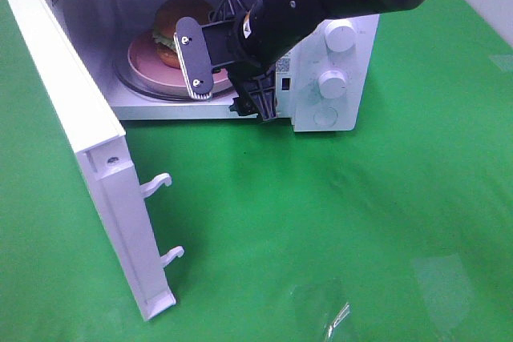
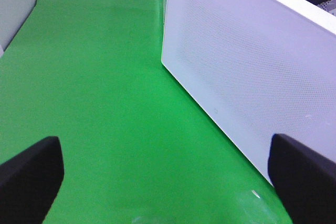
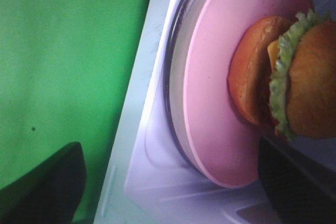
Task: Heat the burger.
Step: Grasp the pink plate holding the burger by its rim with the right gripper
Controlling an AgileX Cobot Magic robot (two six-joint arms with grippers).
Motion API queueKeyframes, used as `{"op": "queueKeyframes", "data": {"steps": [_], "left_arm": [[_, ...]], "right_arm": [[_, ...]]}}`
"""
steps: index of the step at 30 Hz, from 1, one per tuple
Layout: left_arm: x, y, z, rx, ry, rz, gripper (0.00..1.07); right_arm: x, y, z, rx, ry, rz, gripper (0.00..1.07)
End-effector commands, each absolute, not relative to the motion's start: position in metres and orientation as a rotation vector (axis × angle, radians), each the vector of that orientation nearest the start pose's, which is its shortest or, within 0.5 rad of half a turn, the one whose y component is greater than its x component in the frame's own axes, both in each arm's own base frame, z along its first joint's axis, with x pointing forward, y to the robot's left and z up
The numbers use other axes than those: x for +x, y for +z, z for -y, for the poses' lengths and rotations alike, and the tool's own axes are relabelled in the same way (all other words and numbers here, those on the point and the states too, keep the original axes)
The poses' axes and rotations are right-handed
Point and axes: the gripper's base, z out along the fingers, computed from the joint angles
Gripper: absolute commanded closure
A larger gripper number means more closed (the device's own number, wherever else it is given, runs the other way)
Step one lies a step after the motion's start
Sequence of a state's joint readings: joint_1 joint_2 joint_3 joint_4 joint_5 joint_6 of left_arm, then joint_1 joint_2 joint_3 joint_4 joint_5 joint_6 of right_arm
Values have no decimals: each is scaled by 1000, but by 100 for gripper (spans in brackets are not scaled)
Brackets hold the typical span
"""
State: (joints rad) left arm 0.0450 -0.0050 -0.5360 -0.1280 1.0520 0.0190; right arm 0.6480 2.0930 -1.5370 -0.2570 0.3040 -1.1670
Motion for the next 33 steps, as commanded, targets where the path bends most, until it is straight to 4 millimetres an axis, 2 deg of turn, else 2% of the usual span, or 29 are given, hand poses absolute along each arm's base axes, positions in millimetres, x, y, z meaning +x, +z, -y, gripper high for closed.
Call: {"op": "queueKeyframes", "data": {"steps": [1,14,17,19,33], "left_arm": [[-11,289,11,-18,-108,-1964,9],[-11,289,11,-18,-108,-1964,9],[-11,289,11,-18,-108,-1964,9],[-11,289,11,-18,-107,-1964,9],[-11,289,11,-18,-104,-1964,9]], "right_arm": [[390,183,-290,-2000,-446,-1275,23],[410,152,-306,-2008,-424,-1309,26],[412,150,-307,-2007,-421,-1315,26],[417,141,-310,-2000,-413,-1333,26],[430,124,-314,-1974,-393,-1376,29]]}}
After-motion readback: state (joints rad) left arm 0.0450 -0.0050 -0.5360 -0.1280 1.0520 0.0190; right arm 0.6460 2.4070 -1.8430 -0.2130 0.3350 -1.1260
